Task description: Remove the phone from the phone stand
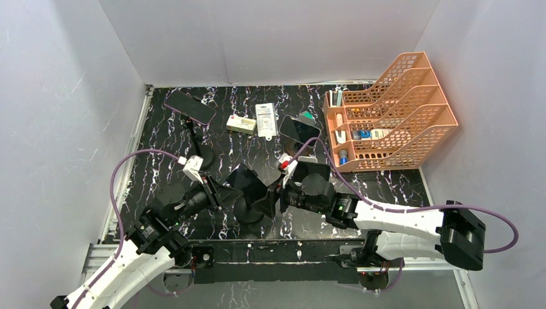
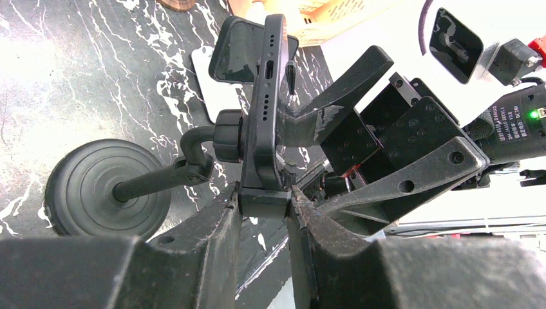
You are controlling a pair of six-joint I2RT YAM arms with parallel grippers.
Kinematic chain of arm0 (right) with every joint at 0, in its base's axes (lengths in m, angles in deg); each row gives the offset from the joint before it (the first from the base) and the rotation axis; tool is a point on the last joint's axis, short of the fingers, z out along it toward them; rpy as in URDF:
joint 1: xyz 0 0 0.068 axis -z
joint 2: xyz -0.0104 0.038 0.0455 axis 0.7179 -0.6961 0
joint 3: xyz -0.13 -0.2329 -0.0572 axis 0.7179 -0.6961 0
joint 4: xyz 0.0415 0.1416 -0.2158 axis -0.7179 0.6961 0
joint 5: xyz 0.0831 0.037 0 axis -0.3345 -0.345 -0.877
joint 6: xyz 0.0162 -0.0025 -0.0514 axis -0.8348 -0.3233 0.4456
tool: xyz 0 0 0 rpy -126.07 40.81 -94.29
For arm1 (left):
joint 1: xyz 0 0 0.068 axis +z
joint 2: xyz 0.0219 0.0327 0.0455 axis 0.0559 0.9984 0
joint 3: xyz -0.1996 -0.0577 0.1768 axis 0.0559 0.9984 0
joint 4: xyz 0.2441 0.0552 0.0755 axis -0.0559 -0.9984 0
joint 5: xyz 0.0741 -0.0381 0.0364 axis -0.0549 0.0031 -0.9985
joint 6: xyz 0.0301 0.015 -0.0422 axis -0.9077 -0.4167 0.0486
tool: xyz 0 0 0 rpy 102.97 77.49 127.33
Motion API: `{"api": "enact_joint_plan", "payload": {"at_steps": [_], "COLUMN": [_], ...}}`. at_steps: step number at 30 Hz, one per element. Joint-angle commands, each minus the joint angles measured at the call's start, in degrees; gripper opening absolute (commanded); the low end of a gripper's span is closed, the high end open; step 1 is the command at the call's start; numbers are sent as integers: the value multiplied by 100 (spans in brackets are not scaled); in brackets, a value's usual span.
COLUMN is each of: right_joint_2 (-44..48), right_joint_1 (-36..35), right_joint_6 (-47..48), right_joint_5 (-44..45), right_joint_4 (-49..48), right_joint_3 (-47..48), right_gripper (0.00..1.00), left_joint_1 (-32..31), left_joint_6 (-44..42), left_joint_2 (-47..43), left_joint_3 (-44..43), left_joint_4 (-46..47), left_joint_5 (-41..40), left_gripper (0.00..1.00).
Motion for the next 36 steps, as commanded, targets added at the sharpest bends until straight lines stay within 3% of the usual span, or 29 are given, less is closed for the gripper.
{"api": "enact_joint_plan", "payload": {"at_steps": [1,4,13,16,36], "right_joint_2": [204,183,-142,-224,-220], "right_joint_1": [237,235,236,238,159], "right_joint_6": [203,342,523,522,836], "right_joint_5": [624,632,523,535,6], "right_joint_4": [669,698,777,757,-234], "right_joint_3": [-89,78,489,568,713], "right_gripper": [31,49,79,97,99], "left_joint_1": [103,103,103,103,103], "left_joint_6": [-150,-151,-108,-114,-75], "left_joint_2": [111,175,291,328,410], "left_joint_3": [-36,-102,-139,-155,-156], "left_joint_4": [-486,-480,-386,-367,-393], "left_joint_5": [-476,-425,-376,-368,-403], "left_gripper": [0,0,0,0,0]}}
